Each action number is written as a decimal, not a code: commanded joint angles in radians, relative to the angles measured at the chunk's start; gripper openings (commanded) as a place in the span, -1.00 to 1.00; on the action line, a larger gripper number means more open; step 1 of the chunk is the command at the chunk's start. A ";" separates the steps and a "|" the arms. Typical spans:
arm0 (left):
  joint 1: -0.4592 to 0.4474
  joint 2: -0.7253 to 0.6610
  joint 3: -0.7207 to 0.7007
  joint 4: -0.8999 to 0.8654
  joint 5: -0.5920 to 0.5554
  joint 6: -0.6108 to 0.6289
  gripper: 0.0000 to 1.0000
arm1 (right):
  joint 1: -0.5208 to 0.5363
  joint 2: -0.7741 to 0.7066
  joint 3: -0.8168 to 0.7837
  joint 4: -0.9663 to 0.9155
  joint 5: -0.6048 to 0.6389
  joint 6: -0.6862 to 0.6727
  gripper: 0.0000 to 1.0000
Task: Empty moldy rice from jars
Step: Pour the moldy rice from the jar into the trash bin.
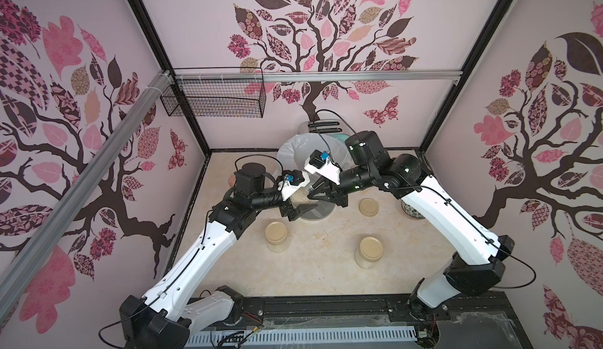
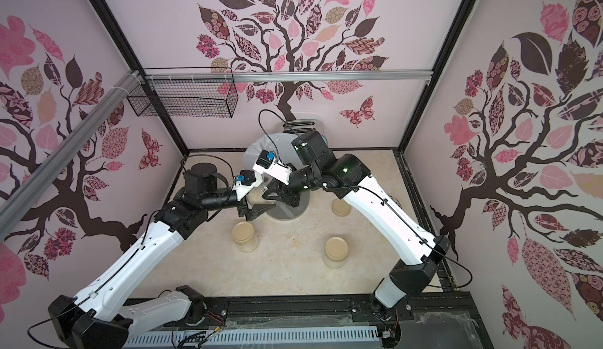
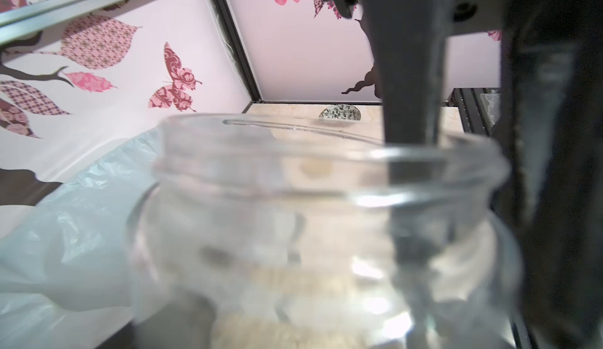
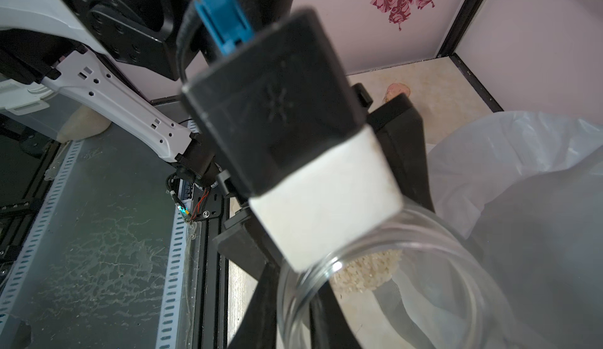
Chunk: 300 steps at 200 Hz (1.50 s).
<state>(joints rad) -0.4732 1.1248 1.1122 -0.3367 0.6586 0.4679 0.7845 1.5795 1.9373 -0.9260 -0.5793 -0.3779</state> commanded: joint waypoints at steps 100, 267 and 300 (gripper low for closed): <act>-0.001 -0.051 0.020 0.100 -0.047 -0.044 0.96 | -0.017 0.019 0.069 0.224 0.044 0.078 -1.00; 0.035 -0.089 -0.002 0.168 -0.293 -0.006 0.96 | -0.096 0.061 0.094 0.364 -0.035 0.153 -1.00; 0.091 -0.077 0.007 0.181 -0.291 0.048 0.96 | -0.097 0.070 0.114 0.321 -0.072 0.136 -1.00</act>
<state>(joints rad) -0.4210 1.0542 1.1103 -0.1932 0.4065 0.4999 0.7193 1.6630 1.9896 -0.6907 -0.6868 -0.2386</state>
